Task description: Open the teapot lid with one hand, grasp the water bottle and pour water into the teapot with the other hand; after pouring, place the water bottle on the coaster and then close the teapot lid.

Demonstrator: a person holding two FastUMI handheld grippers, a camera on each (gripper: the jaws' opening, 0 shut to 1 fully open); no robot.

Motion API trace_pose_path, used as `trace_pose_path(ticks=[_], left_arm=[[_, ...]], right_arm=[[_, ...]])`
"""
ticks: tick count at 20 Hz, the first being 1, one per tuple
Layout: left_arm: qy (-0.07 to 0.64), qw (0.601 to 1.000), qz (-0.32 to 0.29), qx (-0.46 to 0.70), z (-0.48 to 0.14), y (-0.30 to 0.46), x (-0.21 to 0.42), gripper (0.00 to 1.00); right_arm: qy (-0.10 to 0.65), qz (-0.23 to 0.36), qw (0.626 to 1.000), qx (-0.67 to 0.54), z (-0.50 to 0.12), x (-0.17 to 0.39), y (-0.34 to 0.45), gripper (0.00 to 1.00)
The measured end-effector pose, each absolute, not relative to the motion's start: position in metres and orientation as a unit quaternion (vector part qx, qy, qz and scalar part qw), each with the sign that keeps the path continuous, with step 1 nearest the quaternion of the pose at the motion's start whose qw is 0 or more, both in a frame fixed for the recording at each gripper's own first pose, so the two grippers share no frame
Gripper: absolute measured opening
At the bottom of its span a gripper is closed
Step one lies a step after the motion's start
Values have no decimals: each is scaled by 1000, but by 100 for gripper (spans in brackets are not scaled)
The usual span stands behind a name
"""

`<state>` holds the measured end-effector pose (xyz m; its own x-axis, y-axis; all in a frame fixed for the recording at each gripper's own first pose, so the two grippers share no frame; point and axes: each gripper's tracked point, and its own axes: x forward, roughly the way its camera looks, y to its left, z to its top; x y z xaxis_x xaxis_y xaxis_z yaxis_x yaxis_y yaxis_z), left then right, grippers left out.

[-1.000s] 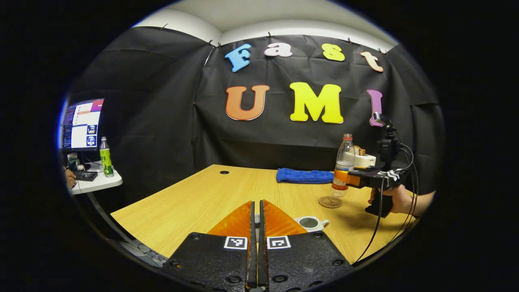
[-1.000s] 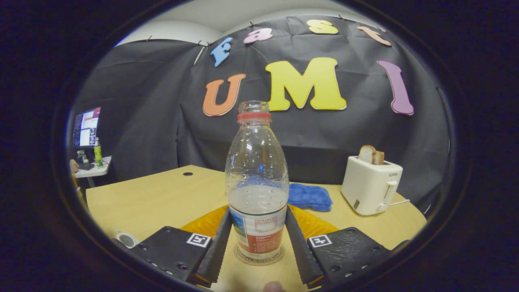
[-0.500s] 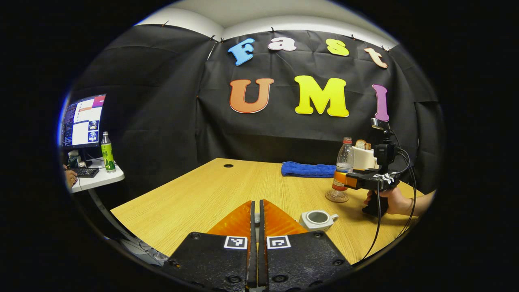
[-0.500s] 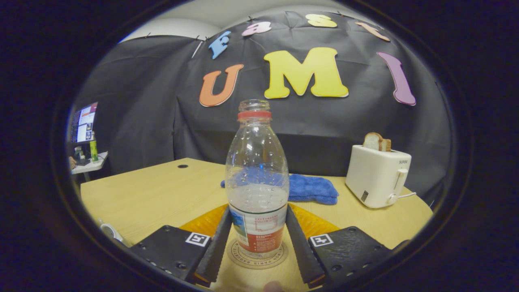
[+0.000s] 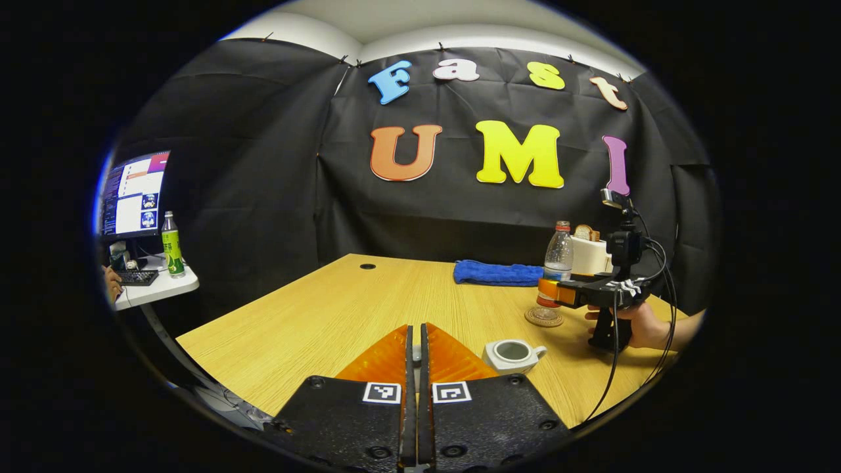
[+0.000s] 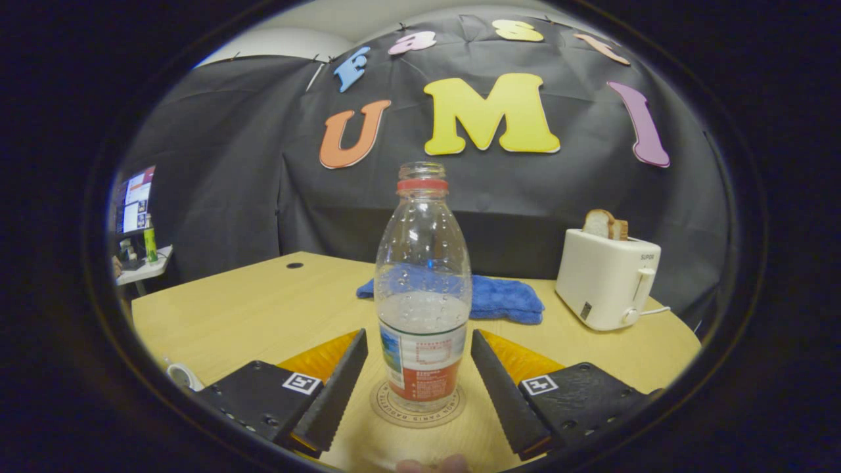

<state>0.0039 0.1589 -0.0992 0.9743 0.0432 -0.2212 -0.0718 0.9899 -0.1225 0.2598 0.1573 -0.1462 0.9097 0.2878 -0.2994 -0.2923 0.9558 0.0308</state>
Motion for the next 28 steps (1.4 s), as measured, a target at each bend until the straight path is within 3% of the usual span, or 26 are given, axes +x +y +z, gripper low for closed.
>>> trace_pose_path(ticks=[6,13,20,28], left_arm=[[87,993,-23,-73,-79,104,8,4],[70,992,-68,-79,-73,53,35,4],[104,990,-62,-65,-113,47,66,4],[123,990,-52,-55,-134,50,76,4]], right_arm=[[140,143,980,20,-112,172,124,95],[73,73,995,7,-79,78,31,94],[50,5,999,-11,-84,46,-32,94],[66,-6,998,2,-94,52,-47,94]])
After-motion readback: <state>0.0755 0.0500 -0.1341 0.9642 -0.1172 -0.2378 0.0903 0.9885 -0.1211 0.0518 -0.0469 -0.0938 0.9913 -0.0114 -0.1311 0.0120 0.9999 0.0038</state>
